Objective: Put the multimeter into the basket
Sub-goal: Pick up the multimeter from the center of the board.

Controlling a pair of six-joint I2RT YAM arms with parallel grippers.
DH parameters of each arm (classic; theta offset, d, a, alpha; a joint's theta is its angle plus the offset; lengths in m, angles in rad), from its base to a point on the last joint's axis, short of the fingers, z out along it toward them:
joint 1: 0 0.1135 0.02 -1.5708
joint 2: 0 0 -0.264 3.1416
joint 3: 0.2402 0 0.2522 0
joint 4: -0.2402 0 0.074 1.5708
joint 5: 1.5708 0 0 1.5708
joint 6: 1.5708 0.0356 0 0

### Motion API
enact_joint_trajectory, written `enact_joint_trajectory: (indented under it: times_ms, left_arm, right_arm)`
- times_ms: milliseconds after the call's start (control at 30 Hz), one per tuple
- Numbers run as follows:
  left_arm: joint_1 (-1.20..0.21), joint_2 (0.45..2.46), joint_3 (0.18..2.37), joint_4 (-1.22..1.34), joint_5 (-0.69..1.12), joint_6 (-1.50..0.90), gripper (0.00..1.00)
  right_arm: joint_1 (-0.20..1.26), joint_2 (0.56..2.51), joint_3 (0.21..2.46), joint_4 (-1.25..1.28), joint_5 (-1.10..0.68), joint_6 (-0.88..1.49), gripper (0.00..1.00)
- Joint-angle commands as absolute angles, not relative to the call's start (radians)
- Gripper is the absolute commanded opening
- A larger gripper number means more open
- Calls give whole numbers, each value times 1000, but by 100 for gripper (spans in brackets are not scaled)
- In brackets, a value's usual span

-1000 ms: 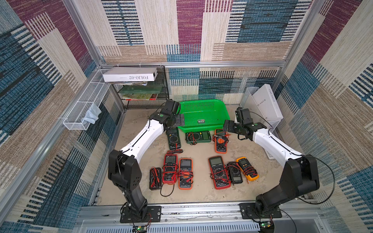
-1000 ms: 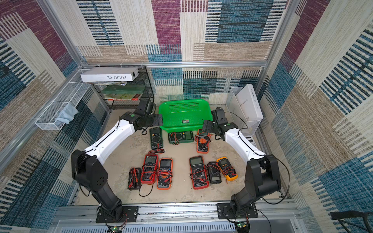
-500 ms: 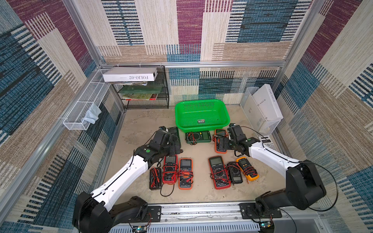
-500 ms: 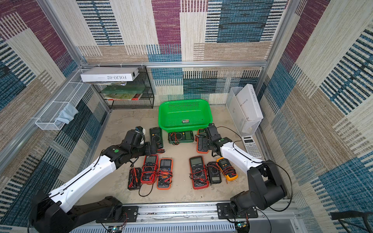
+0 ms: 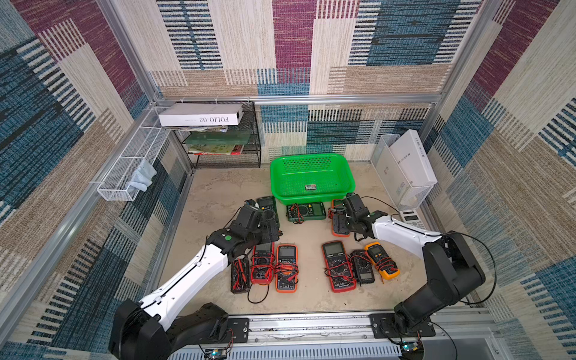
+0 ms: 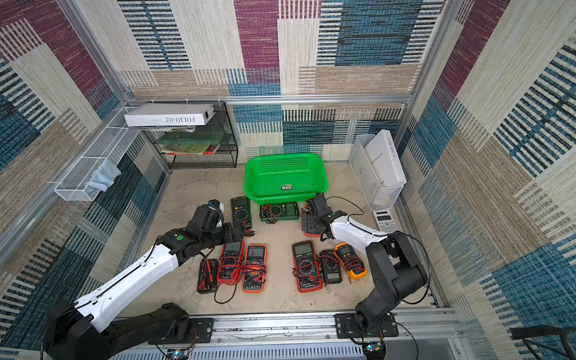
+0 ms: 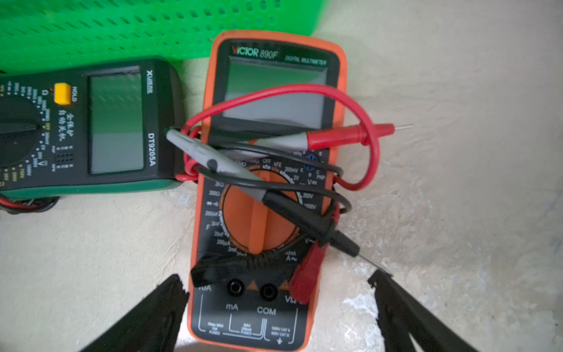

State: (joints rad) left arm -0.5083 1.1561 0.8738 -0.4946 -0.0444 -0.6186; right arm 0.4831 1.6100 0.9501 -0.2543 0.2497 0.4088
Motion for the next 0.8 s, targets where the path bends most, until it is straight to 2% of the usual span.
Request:
enact_joint_trajectory:
  times_ms: [0,533,633,767]
  left_arm:
    - [-512,1170,882,-472,-29,-620,100]
    - [-527,1217,896,-466,-28,-618,100]
    - [-530,1223,899,-466,-25,-619,100]
    - [-536,1234,905,-465,-15,-618,100]
  right_arm:
    - [483,1632,964,-226,254,419,100]
    - [478,1794,1022,-183,233,425,100]
    - [474,1801,1018,-184,230,428,94]
    - [475,1793,1003,-184,227,428,76]
